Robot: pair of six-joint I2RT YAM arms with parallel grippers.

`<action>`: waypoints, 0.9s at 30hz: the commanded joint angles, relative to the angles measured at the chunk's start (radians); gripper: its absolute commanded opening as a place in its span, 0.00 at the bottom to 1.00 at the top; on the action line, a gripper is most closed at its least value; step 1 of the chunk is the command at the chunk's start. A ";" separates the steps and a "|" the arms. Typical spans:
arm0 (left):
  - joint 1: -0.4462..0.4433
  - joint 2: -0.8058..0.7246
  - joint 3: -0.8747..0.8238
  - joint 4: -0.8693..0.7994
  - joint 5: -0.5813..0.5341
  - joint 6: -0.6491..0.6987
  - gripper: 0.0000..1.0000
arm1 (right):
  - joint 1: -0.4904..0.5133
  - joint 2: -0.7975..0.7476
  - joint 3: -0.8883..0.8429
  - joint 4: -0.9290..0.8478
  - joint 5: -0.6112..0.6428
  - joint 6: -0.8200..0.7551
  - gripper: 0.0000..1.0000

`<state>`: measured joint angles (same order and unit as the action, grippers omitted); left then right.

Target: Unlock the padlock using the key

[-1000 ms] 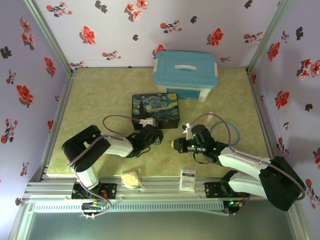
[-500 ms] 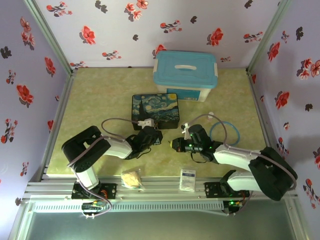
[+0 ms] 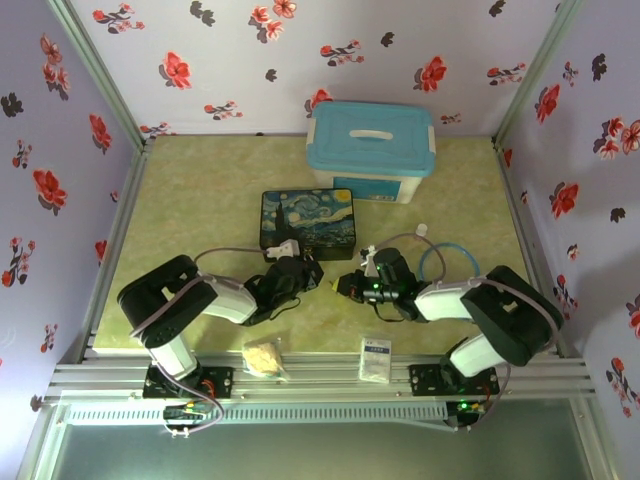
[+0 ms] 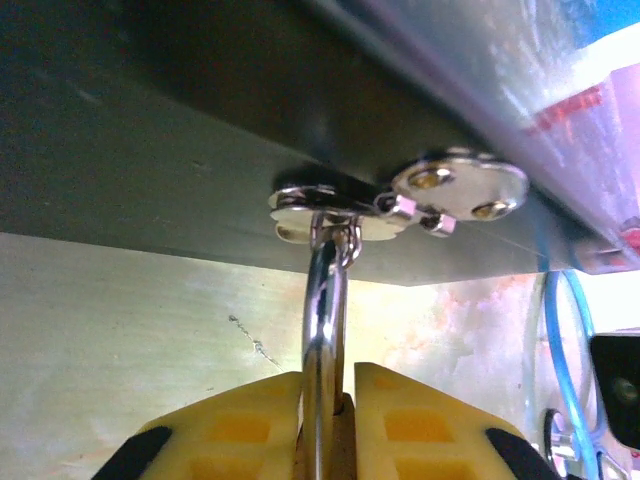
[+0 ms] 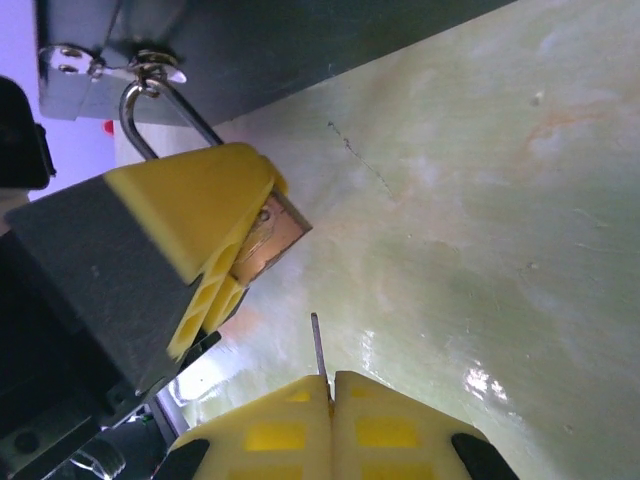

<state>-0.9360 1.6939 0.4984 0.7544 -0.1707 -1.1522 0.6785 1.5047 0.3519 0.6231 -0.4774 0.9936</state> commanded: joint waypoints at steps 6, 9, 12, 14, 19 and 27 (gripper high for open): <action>0.007 -0.011 -0.032 0.147 0.004 -0.086 0.04 | -0.010 0.132 -0.037 0.352 -0.064 0.174 0.00; 0.007 0.011 -0.047 0.211 0.002 -0.118 0.01 | -0.011 0.174 -0.041 0.425 -0.076 0.202 0.00; 0.008 0.034 -0.049 0.254 0.002 -0.142 0.01 | -0.014 0.212 -0.052 0.516 -0.081 0.229 0.00; 0.008 0.049 -0.052 0.282 0.002 -0.155 0.01 | -0.020 0.238 -0.055 0.555 -0.090 0.244 0.00; 0.005 0.032 -0.043 0.248 0.001 -0.138 0.00 | -0.029 0.309 -0.061 0.693 -0.106 0.285 0.00; 0.006 0.043 -0.038 0.280 0.016 -0.158 0.00 | -0.038 0.340 -0.062 0.761 -0.113 0.285 0.00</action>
<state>-0.9348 1.7378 0.4503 0.9424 -0.1642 -1.2930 0.6529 1.8580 0.2932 1.2987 -0.5819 1.2762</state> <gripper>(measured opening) 0.147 0.064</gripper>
